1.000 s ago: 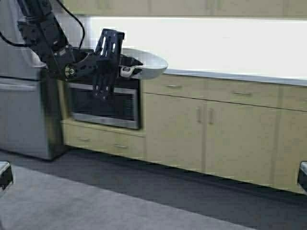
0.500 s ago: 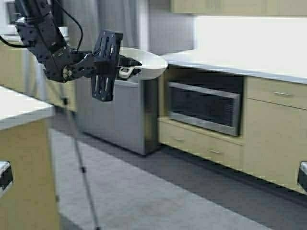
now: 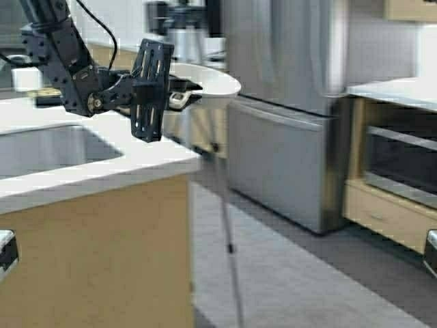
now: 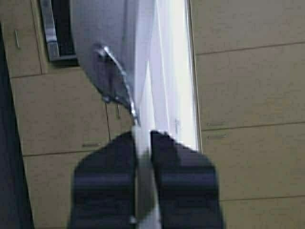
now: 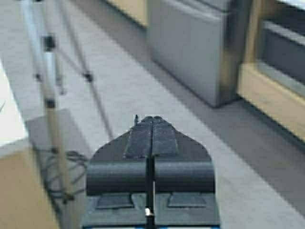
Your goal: Wash the pan
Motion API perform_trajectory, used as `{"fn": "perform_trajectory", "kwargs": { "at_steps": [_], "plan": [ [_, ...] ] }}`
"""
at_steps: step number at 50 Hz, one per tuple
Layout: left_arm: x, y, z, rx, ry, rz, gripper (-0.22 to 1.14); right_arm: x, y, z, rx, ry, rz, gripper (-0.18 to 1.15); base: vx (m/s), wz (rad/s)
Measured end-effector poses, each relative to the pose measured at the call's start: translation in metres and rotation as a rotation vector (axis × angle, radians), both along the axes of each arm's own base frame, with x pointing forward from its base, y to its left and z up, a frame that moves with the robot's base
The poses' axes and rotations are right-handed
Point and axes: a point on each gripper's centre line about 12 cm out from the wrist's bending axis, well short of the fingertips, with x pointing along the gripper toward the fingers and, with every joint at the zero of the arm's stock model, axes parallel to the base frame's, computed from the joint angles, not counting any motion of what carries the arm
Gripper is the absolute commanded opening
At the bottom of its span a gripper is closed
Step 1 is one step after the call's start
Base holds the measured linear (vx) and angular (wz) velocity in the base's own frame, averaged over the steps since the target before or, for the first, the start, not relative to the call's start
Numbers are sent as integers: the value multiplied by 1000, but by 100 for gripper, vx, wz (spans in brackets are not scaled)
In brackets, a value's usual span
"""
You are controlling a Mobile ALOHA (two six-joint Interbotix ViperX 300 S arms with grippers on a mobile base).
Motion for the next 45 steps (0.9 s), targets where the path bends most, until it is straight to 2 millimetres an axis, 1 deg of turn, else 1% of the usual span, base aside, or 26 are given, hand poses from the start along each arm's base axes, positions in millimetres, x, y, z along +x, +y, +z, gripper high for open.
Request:
{"fn": "perform_trajectory", "kwargs": {
  "at_steps": [8, 18, 25, 30, 38, 42, 45],
  "plan": [
    [-1, 0, 4, -4, -10, -3, 3, -1, 0, 3, 0, -12, -2, 6, 19, 58],
    [1, 7, 9, -4, -5, 22, 3, -3, 0, 6, 1, -26, 0, 6, 20, 60],
    [2, 9, 16, -5, -10, 28, 3, -3, 0, 6, 4, -26, 0, 6, 19, 50],
    [-1, 11, 17, 7, 10, 32, 3, -3, 0, 6, 4, -26, 0, 6, 21, 41],
    [-3, 18, 9, 20, 45, 55, 3, -3, 0, 6, 4, -27, 0, 6, 23, 34],
    [0, 27, -1, 28, 70, 79, 3, -4, 0, 7, 3, -32, 0, 6, 23, 31],
    [3, 37, -14, 30, 111, 112, 3, -5, 0, 9, 5, -41, 0, 6, 24, 27]
  ]
}}
